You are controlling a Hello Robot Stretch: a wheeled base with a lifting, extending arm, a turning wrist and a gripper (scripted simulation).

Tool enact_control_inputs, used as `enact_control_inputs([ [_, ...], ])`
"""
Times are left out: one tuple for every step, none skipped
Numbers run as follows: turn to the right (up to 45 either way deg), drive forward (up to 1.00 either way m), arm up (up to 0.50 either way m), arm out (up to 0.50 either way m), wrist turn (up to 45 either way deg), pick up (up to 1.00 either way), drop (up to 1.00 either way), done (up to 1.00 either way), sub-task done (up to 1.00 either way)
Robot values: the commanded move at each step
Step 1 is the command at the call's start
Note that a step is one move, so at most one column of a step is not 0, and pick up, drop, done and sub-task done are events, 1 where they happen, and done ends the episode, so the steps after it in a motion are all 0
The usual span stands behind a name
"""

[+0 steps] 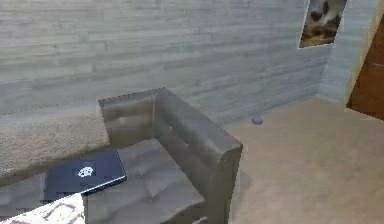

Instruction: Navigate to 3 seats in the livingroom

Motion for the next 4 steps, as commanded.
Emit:
enact_control_inputs([
  [45.0,0.00,0.00,0.00,0.0,0.00,0.00,0.00,0.00],
  [45.0,0.00,0.00,0.00,0.0,0.00,0.00,0.00,0.00],
  [12.0,0.00,0.00,0.00,0.0,0.00,0.00,0.00,0.00],
  [3.0,0.00,0.00,0.00,0.0,0.00,0.00,0.00,0.00],
])
